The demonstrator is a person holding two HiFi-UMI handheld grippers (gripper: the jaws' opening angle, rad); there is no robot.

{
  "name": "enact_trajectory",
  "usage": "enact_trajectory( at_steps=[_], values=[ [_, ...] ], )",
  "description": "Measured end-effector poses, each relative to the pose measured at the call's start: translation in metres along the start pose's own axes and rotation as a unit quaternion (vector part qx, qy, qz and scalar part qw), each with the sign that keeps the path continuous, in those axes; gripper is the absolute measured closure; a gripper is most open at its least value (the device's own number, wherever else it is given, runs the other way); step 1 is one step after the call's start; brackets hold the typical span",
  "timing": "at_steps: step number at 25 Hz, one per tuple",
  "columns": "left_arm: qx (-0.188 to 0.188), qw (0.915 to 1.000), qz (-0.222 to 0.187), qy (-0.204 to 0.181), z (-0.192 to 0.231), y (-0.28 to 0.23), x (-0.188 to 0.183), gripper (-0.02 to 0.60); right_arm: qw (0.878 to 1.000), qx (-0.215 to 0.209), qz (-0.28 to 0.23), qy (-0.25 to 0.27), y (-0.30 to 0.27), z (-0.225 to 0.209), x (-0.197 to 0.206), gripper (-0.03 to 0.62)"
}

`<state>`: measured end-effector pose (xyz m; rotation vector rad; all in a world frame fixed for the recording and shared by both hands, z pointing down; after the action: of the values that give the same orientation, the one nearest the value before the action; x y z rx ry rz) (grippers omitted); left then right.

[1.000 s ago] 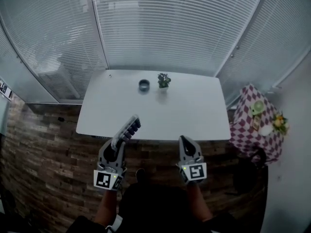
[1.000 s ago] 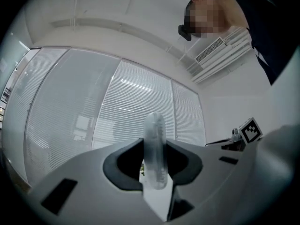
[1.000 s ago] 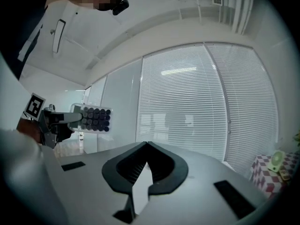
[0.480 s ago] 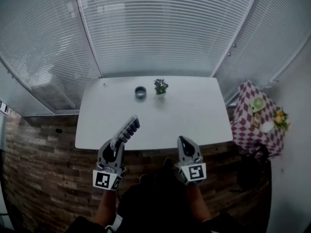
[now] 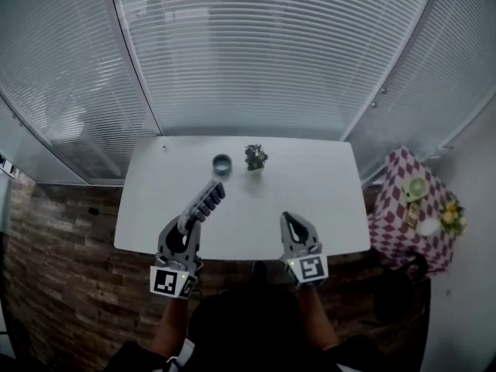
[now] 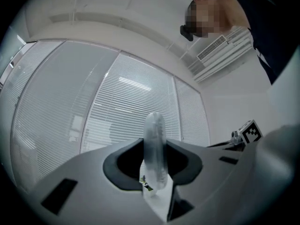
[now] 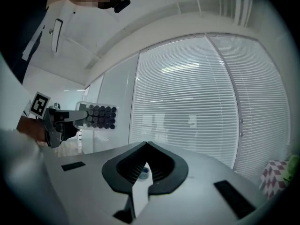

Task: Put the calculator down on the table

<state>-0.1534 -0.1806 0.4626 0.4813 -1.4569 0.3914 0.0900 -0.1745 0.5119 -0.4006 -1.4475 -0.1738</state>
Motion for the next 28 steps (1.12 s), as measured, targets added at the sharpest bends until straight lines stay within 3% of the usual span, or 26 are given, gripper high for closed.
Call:
enact_trajectory(
  at_steps=[7, 12, 14, 17, 19, 20, 23, 27, 28],
  values=[
    [-0.016, 0.9998, 0.012, -0.002, -0.005, -0.031, 0.007, 0.48, 1.0, -0.018, -0.009, -0.004, -0.023, -0.025, -0.006, 0.588],
    [-0.019, 0.9997, 0.014, 0.002, -0.005, -0.042, 0.011, 0.48, 0.999, -0.014, -0.005, -0.034, -0.032, -0.038, -0.003, 0.588],
    [-0.015, 0.9992, 0.014, 0.033, -0.006, -0.044, 0.012, 0.48, 0.999, -0.024, -0.003, -0.024, -0.033, -0.039, -0.002, 0.588],
    [-0.01, 0.9885, 0.002, 0.151, 0.001, -0.048, 0.019, 0.48, 0.999, -0.031, -0.009, -0.014, -0.037, -0.04, -0.002, 0.588],
    [-0.007, 0.9665, -0.018, 0.256, 0.008, -0.05, 0.025, 0.48, 0.999, -0.033, -0.014, -0.02, -0.038, -0.042, -0.003, 0.588],
    [-0.005, 0.9488, -0.033, 0.314, 0.012, -0.051, 0.028, 0.48, 0.999, -0.034, -0.013, -0.019, -0.039, -0.041, -0.002, 0.588],
    [0.001, 0.8858, -0.067, 0.459, 0.02, -0.053, 0.034, 0.48, 0.999, -0.039, -0.009, -0.021, -0.039, -0.041, 0.0, 0.588],
    [0.007, 0.8049, -0.079, 0.588, 0.021, -0.059, 0.047, 0.48, 0.999, -0.046, -0.005, -0.023, -0.044, -0.04, 0.001, 0.588],
    [0.007, 0.7912, -0.08, 0.606, 0.02, -0.06, 0.05, 0.48, 0.998, -0.048, -0.008, -0.025, -0.045, -0.039, 0.001, 0.588]
  ],
)
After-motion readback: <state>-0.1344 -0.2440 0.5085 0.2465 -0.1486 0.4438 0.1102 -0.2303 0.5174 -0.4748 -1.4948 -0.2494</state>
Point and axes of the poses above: the fingertips, and each gripper's own axes: y backward along the fingers, z to its left, x out of its underside, the point moved 1 cm from there along y, backward along the fingers, and after that the axes turned 4 degrees about z, right-handed, at the moved point
